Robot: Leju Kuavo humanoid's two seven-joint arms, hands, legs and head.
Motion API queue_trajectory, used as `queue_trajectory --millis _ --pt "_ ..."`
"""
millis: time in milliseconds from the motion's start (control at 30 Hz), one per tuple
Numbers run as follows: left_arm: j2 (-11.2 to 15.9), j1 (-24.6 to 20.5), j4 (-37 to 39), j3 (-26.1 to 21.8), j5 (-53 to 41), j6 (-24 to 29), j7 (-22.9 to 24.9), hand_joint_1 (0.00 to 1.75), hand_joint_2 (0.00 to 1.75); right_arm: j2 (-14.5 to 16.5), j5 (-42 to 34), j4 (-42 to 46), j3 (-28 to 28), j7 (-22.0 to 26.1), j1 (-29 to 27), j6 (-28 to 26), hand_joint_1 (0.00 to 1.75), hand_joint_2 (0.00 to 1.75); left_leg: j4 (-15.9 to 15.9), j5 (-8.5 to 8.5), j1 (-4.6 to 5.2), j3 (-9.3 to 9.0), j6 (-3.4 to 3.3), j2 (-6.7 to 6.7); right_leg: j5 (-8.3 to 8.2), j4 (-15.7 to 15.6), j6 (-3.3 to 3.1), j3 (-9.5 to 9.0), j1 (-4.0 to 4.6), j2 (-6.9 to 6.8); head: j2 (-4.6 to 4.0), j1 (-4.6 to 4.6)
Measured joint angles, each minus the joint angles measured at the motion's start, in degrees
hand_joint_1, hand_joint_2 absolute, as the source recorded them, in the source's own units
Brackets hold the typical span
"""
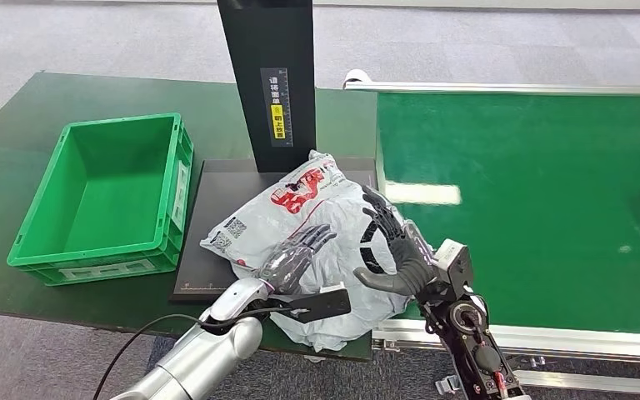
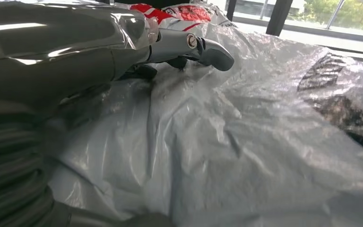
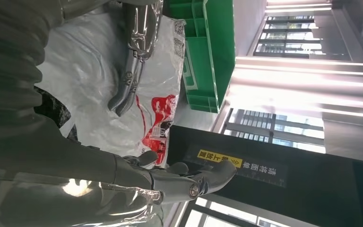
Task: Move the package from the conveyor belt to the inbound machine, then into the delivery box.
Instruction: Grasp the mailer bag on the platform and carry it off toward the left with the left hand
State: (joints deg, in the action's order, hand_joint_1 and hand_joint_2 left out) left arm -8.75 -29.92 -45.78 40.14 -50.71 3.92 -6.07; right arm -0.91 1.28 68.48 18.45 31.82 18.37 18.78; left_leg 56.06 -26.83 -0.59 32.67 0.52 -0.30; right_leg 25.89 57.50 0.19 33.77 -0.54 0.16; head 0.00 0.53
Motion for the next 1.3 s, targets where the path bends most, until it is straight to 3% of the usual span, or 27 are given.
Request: queue_trajectory --millis 67,533,733,933,1100,1200,1300 --pt "-0.25 -0.06 0.79 -0.04 -0.33 -0.3 -0.62 1.75 1.75 0.22 0.23 0.15 -0.29 -0.06 -0.27 0.0 0.0 1.75 0.0 0.0 0.0 -0.01 0.0 -0.01 0.0 0.0 0.0 -0.01 0.0 0.0 0.0 0.01" --pt "-0.99 -0.06 0.89 -2.94 4.45 -1.31 -9.51 1.75 1.75 0.48 0.05 1.15 -2.39 -0.52 -2.09 0.0 0.0 1.75 0.0 0.0 0.0 -0.04 0.0 -0.01 0.0 0.0 0.0 -0.05 0.0 0.0 0.0 -0.01" --pt "-0.98 0.51 -0.14 -4.06 6.22 -0.29 -11.07 1.75 1.75 0.45 -0.01 1.26 -2.8 -0.57 -2.48 -0.02 0.0 1.75 0.0 0.0 0.0 -0.04 0.0 0.0 0.0 0.0 0.0 -0.04 0.0 0.0 -0.01 -0.01" --pt "-0.93 2.23 -3.92 -7.11 7.94 14.37 -13.63 1.75 1.75 0.41 -0.29 2.67 -3.21 -0.59 -3.47 -0.39 0.0 1.75 0.0 0.0 0.0 -0.01 0.0 0.0 0.0 0.0 0.0 -0.01 0.0 0.0 0.0 -0.01" --pt "-0.52 3.61 -8.07 -9.96 5.26 31.92 -16.7 1.75 1.75 0.43 -0.73 3.05 -3.23 -0.58 -3.67 -0.73 0.0 1.75 -0.01 -0.01 0.0 0.0 0.0 0.0 0.0 0.0 0.0 -0.01 0.0 0.0 0.0 0.0" --pt "-1.04 5.24 -11.37 -13.49 0.63 34.35 -21.61 1.75 1.75 0.45 -0.99 3.05 -3.21 -0.54 -3.69 -1.15 0.0 1.75 -0.01 0.0 0.0 0.01 0.0 0.0 0.01 0.0 0.0 -0.01 0.0 0.0 0.0 0.01" --pt "-3.55 7.31 -15.33 -20.84 -8.29 34.44 -28.91 1.75 1.75 0.46 -1.28 3.05 -3.14 -0.39 -3.75 -1.61 0.0 1.75 0.0 -0.01 0.01 0.01 0.0 0.01 0.01 0.0 0.01 0.0 -0.01 0.0 0.0 -0.01"
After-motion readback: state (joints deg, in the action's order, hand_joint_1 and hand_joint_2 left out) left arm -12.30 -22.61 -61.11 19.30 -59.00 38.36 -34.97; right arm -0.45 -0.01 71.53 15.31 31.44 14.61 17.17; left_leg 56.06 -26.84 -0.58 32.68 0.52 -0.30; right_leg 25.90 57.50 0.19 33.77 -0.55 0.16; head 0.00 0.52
